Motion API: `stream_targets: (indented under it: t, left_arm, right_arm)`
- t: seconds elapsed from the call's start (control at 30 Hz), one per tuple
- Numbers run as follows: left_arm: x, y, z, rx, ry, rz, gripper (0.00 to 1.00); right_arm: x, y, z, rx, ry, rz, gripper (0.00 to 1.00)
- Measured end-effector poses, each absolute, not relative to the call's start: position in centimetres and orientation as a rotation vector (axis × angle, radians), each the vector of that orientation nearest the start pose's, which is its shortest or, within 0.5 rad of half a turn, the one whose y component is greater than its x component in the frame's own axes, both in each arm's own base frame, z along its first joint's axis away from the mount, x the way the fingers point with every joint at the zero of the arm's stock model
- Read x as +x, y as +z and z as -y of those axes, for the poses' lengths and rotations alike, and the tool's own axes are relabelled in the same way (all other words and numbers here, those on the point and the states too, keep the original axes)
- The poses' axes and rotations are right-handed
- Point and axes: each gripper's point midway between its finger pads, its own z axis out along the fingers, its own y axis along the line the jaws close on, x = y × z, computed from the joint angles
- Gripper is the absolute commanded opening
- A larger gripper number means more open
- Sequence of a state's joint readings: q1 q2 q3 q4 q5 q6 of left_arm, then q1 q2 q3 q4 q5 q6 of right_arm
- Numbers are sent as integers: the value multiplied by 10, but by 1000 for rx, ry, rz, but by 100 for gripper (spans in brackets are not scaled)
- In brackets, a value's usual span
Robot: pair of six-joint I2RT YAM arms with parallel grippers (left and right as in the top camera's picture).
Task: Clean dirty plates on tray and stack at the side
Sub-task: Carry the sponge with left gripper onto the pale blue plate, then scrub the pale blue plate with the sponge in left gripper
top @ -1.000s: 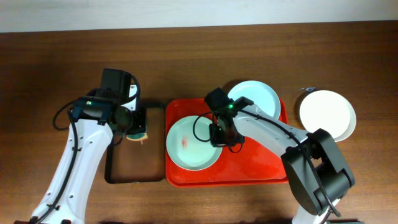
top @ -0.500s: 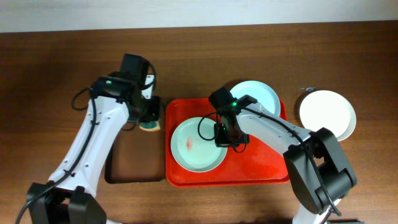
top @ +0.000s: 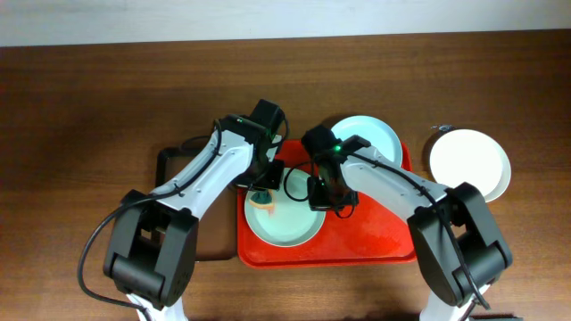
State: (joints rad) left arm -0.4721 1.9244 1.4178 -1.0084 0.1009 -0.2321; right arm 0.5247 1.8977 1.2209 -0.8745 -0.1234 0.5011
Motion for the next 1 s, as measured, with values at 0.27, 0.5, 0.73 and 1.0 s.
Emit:
stream_targets:
  t: [0.27,0.5,0.73,1.0]
  left_arm:
    - [314,11,177,317,-198,-3082,0]
    - [299,8,197,274,-542,-3070,0]
    - [308,65,189,273,-570,-2955,0]
    - [292,10,162,204,-386,-2978,0]
  right_arm:
    - [281,13,-190,-50,214,-3184,4]
    - [282,12,-191,-45,215,-3180,4]
    - [286,13,-195,-47,245,-3163,4]
    - [286,13,-197,-48,263,-3162,4]
